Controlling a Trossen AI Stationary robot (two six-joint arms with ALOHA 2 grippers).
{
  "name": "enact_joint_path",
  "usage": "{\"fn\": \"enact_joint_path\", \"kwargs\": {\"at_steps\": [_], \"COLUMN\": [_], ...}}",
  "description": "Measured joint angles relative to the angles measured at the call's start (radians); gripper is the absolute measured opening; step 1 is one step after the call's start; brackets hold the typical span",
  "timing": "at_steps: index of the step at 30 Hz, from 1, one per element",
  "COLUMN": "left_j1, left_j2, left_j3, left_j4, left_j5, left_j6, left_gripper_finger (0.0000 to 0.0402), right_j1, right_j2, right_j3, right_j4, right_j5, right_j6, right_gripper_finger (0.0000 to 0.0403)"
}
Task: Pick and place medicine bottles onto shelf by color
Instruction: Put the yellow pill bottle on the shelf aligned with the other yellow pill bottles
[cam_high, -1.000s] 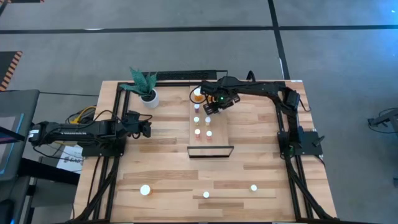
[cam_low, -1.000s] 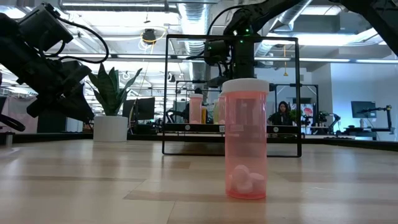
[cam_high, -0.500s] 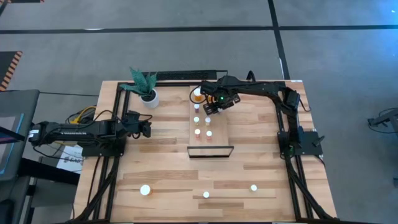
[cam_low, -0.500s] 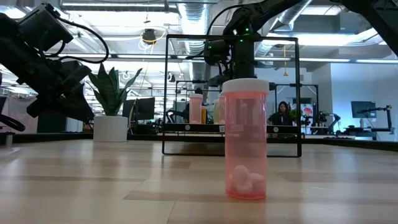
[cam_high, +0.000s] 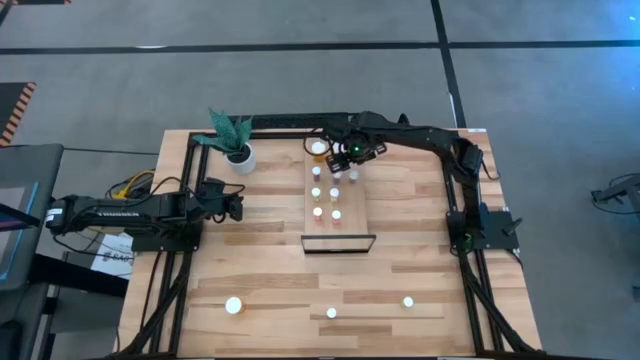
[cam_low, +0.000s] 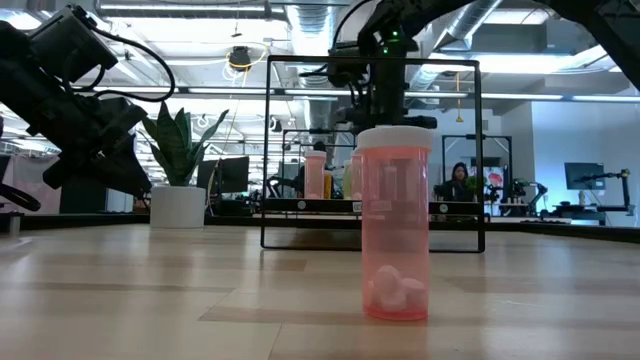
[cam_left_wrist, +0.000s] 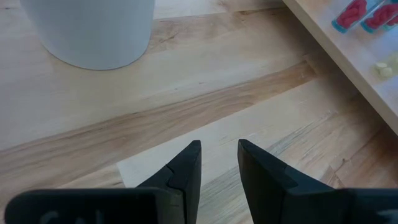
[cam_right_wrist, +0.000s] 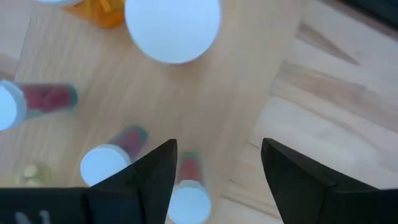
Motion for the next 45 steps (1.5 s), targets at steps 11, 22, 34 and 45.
{"fn": "enact_joint_path", "kwargs": {"at_steps": [11,22,34,45], "left_j1": [0.000,0.000,0.000,0.000], "left_j2": [0.000,0.000,0.000,0.000], "left_j3": [0.000,0.000,0.000,0.000], "left_j4": [0.000,0.000,0.000,0.000], "left_j5": [0.000,0.000,0.000,0.000], "left_j6": [0.000,0.000,0.000,0.000], "left_gripper_finger": [0.0091,0.0091,0.0091,0.0091], "right_j1": [0.006,0.222,0.658,0.952], "right_j2": [-0.157,-0.436,-0.536,-0.417], "right_j3": [0.082,-0.250,-0.455,-0.459], "right_j4": [-0.262,-0.367,-0.294,-0.130], "right_j5": [0.058,0.023,-0.104,-0.201], "right_j6": [0.124,0.689,1.411,1.776], "right_gripper_finger": [0.0231,0.0182,0.0157,0.0246]}}
